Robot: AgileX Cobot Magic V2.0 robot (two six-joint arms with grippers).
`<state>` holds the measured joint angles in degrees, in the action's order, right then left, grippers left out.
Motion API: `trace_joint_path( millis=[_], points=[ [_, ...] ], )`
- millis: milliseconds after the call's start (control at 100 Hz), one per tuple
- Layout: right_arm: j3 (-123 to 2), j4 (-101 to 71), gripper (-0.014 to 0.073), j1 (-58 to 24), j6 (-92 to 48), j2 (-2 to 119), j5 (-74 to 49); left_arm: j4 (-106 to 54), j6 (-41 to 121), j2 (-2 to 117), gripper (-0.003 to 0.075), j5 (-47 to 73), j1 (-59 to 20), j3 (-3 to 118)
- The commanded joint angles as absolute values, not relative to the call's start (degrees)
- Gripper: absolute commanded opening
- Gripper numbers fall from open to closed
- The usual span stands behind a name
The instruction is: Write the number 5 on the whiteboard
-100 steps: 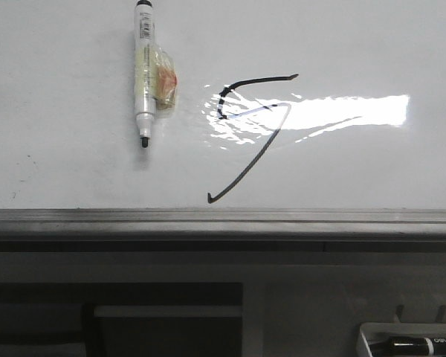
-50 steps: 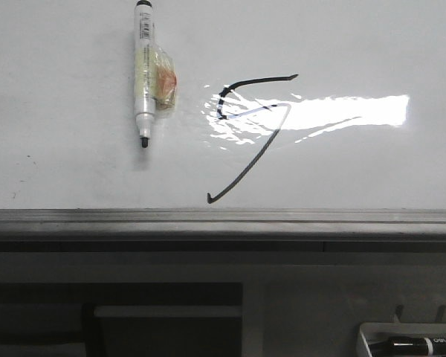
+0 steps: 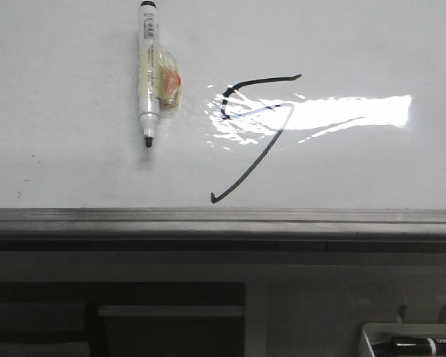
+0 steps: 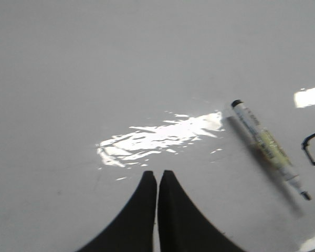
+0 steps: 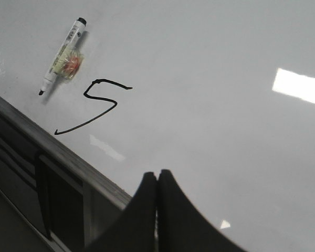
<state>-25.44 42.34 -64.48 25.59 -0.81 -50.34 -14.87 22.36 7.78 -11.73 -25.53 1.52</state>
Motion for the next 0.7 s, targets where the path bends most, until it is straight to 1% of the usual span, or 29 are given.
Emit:
trace_joint_path(
  millis=[0,90,200,430,490,690],
  points=[
    [-26.53,45.03,-0.0061,-64.26,25.62,-0.65,-47.01,-6.32,12.22,6.06,-0.002,-11.86,-20.05,1.92],
    [-26.53,45.03,-0.0061,-64.26,25.62,-0.65,-47.01,-0.73,0.6,4.41,-0.002,-6.1,-14.63,1.04],
    [-26.53,45.03,-0.0061,-64.26,25.62,-0.65,-47.01,2.01,-4.06,2.84,-0.002,0.0,-11.56,-0.14],
    [-26.53,45.03,-0.0061,-64.26,25.62,-0.65,-47.01,2.49,-4.06,-2.1,-0.002,12.02,-11.58,-1.21],
    [-26.53,45.03,-0.0061,-64.26,25.62,-0.65,-47.01,2.49,-4.06,-1.83,-0.002,15.03,-11.58,-1.21],
    [-26.53,45.03,-0.0061,-64.26,25.62,-0.65,-47.01,2.4,-4.06,-1.83,-0.002,14.98,-11.58,-1.21]
  ],
)
